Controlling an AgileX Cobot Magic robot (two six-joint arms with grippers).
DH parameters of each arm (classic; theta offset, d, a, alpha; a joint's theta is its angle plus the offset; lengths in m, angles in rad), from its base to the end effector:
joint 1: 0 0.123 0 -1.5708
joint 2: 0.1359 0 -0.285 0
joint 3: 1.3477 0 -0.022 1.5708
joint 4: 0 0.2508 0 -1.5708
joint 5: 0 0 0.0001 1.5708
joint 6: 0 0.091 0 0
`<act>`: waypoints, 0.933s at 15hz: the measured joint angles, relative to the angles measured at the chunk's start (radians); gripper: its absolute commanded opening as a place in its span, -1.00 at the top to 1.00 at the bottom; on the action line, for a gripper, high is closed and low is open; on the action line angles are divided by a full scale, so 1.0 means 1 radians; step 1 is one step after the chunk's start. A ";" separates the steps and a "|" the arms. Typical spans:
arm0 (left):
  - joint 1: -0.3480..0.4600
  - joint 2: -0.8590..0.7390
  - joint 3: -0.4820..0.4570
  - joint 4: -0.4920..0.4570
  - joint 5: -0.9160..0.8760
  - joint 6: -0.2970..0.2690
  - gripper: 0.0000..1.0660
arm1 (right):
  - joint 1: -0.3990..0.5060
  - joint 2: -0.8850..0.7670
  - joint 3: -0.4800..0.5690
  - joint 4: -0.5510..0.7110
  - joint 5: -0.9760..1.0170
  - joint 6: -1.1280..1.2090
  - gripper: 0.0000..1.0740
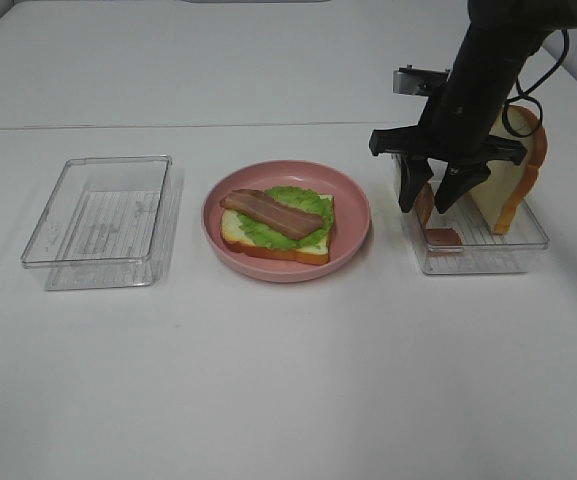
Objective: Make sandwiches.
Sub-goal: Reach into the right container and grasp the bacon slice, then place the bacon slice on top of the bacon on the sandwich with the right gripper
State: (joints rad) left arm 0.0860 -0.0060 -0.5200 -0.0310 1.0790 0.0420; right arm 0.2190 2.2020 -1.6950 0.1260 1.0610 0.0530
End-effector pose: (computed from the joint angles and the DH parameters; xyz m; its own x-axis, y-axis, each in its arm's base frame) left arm -0.0087 -0.0032 0.2813 -0.4488 -0.0113 -0.8936 -0.0493 0.9987 0.0122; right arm 0.4314 0.1062 0.1560 -0.9913 -0.1041 -0.0801 -0.1132 0.9864 0.1192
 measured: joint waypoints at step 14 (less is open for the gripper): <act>0.000 0.000 0.000 0.001 0.000 0.000 -0.83 | 0.000 -0.024 -0.040 0.003 0.117 0.059 1.00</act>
State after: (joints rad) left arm 0.0860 -0.0060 -0.5200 -0.0300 1.0790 0.0420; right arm 0.2190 2.1780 -1.7350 0.1290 1.1780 0.1120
